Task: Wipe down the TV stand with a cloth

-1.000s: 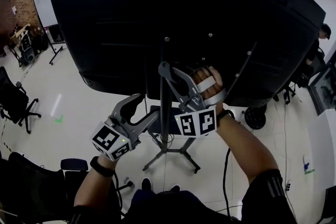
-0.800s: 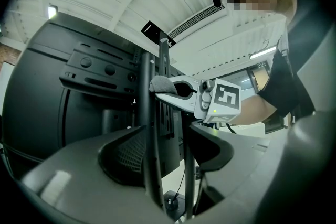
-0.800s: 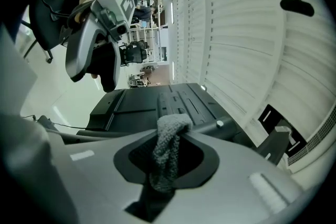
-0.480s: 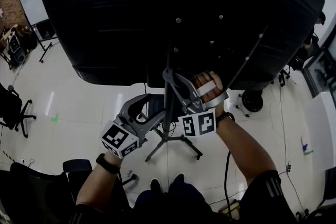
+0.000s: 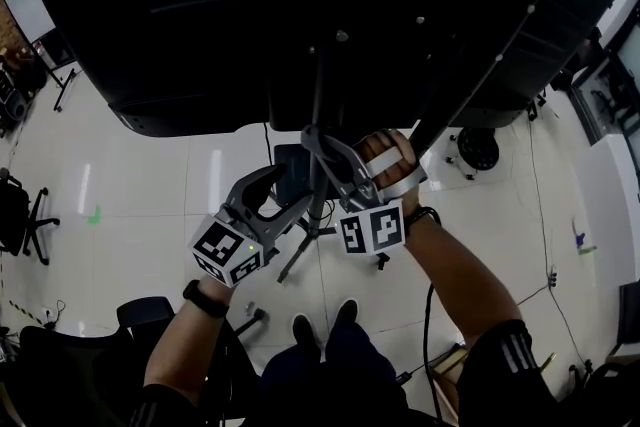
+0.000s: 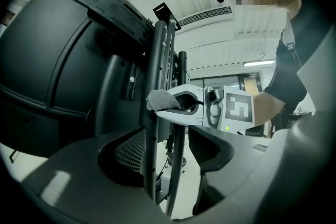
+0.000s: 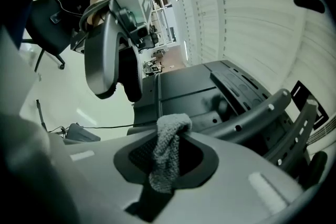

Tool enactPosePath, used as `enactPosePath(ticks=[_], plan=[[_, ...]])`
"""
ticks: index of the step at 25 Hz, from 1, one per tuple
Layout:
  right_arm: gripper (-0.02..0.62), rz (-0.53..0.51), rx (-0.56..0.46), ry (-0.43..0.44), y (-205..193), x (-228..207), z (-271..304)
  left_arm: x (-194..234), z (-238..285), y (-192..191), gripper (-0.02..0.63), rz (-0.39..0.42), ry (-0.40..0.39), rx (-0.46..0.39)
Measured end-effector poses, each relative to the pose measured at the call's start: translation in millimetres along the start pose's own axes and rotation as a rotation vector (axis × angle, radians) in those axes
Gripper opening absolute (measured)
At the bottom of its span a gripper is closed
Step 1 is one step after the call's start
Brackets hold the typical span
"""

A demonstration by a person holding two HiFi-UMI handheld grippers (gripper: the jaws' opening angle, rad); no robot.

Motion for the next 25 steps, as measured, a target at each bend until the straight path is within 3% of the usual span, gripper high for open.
enactPosePath(ticks=[16,25], plan=[[0.057,0.070,0.058,0.222,-32,177,23,51,21,-134,0.285,-0.074,0.007,0.132],[0.057,0.129,0.092,0.342,-42,278,33,75,18,-239,0.293,-0.165,0.036,0.236]])
Point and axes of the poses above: the fingertips, and each gripper's own axes: z forward along the fingers, x to its left, y out of its top, the point moved 6 cm from there along -z, backward along the fingers, and after that the axes turned 6 degrees about -z, right-handed, at the moved point
